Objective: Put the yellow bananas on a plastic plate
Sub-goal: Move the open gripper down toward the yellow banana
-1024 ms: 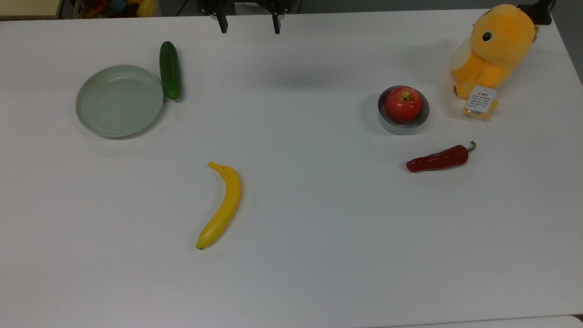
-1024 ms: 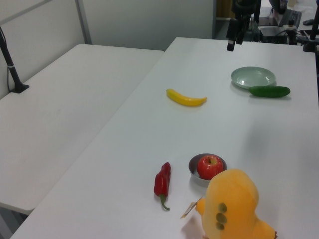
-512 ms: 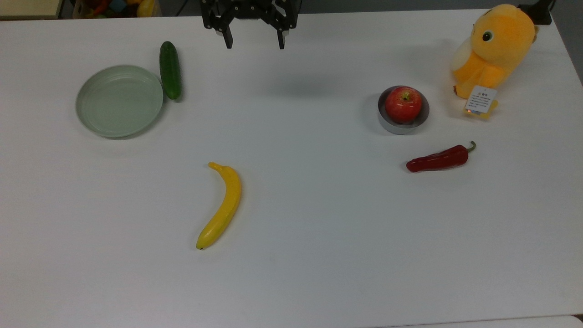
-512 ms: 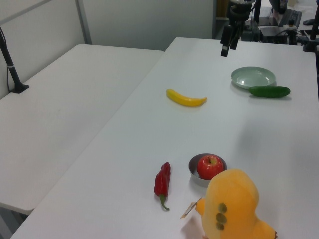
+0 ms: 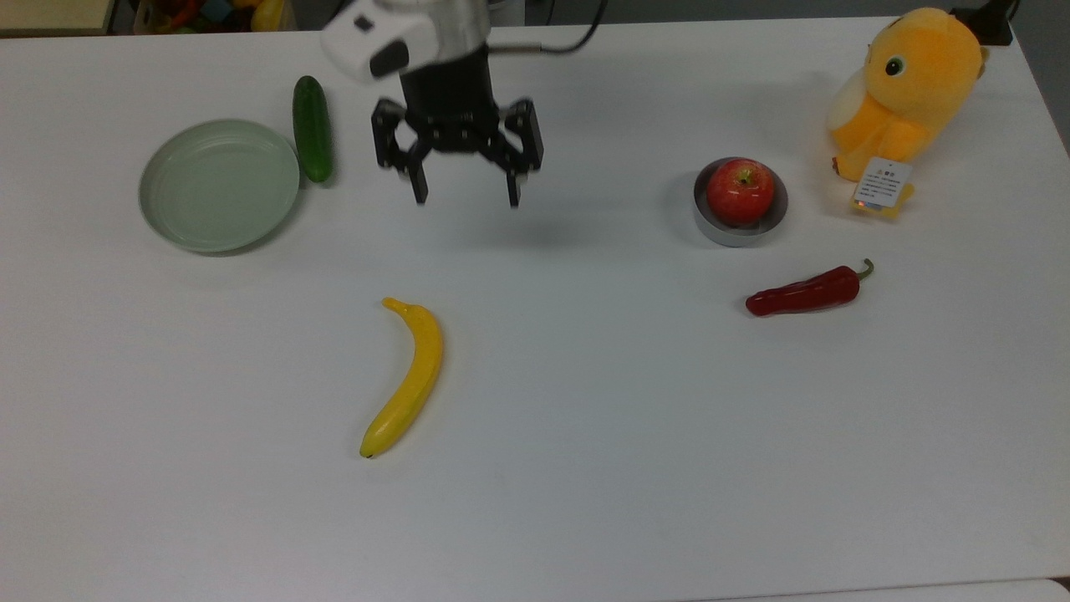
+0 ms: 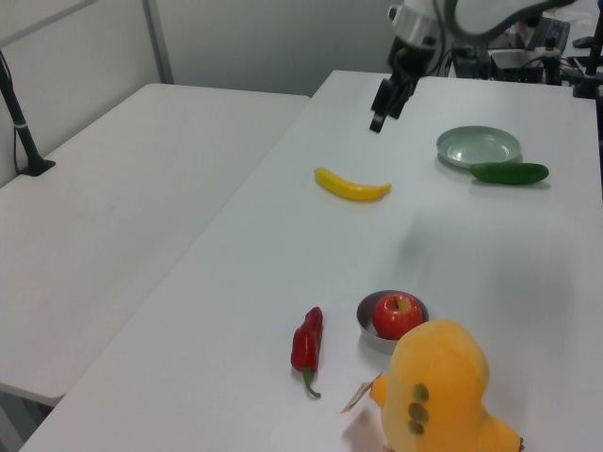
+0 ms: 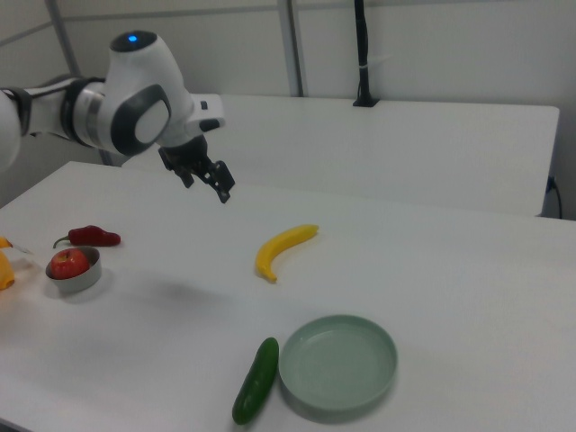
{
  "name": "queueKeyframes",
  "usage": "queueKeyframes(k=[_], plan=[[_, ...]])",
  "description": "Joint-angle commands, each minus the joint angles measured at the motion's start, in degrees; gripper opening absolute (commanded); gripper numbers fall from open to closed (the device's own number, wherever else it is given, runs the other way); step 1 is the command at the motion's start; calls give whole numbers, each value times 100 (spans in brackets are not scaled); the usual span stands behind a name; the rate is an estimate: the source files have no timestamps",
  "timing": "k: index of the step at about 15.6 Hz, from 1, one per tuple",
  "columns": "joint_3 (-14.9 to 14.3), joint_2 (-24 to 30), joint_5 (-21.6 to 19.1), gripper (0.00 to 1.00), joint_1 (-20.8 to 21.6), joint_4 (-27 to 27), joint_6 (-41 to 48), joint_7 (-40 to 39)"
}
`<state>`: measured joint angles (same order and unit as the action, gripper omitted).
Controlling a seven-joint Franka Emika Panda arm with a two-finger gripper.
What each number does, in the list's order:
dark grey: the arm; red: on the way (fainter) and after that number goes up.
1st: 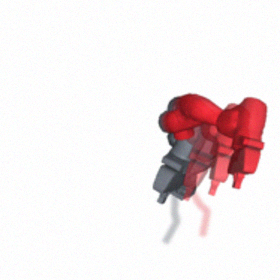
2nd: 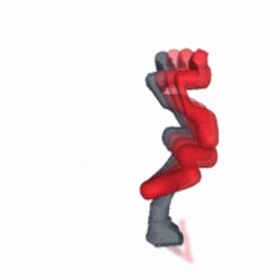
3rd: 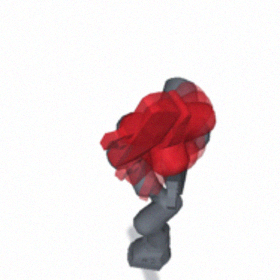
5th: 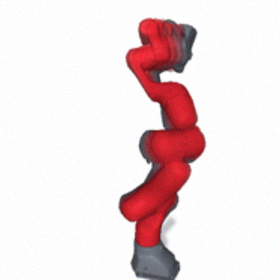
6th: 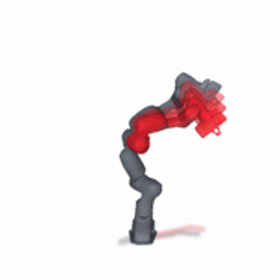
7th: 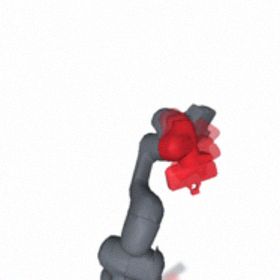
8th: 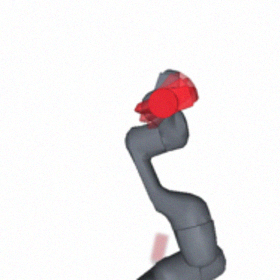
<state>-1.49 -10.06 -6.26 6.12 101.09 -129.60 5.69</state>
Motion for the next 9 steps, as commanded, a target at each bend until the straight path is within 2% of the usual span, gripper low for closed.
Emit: queueKeyframes(k=[1, 5, 9], plan=[[0, -724, 2, 100, -40, -467, -180, -121], [0, -1541, 388, 100, -216, -792, -259, -77], [-9, -1946, 643, 100, -374, -986, -452, -77]])
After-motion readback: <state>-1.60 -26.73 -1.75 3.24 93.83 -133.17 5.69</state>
